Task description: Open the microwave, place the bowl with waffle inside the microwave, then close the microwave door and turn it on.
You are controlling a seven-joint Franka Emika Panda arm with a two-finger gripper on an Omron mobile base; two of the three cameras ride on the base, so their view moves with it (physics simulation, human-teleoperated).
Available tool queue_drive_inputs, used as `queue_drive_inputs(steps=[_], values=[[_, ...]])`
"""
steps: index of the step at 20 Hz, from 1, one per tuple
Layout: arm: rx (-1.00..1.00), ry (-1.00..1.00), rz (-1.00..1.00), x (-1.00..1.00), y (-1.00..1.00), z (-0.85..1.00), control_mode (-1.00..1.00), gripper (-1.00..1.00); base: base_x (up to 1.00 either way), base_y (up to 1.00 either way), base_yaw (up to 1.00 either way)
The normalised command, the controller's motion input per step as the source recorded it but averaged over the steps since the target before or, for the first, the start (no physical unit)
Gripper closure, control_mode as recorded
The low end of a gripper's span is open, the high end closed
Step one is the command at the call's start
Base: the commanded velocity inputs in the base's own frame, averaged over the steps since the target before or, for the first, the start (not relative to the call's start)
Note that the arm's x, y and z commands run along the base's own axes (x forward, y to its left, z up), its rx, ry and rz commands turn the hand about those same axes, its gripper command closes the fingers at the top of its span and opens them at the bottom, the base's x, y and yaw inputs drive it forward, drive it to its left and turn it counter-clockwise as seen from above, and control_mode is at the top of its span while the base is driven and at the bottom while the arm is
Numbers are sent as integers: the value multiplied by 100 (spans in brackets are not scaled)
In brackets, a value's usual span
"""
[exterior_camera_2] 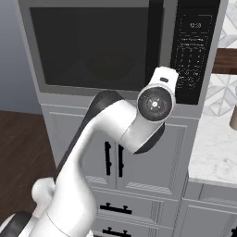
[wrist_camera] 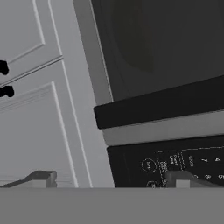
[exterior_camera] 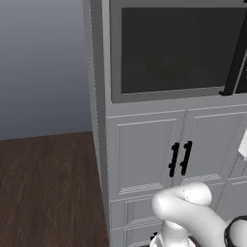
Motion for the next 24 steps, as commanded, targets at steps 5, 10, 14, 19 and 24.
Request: queue_drive_inputs(steps=[5, 10, 14, 19, 24], values=[[0, -27, 20, 23, -28, -25, -100, -100, 0, 0, 0], [0, -20, 6, 70, -30, 0, -100, -100, 0, 0, 0], [1, -13, 3, 57, -27, -3, -100, 100, 0, 0, 0], [4, -7, 0, 25, -50, 4, -100, 100, 0, 0, 0], [0, -4, 0, 47, -14, 0, -100, 100, 0, 0, 0]])
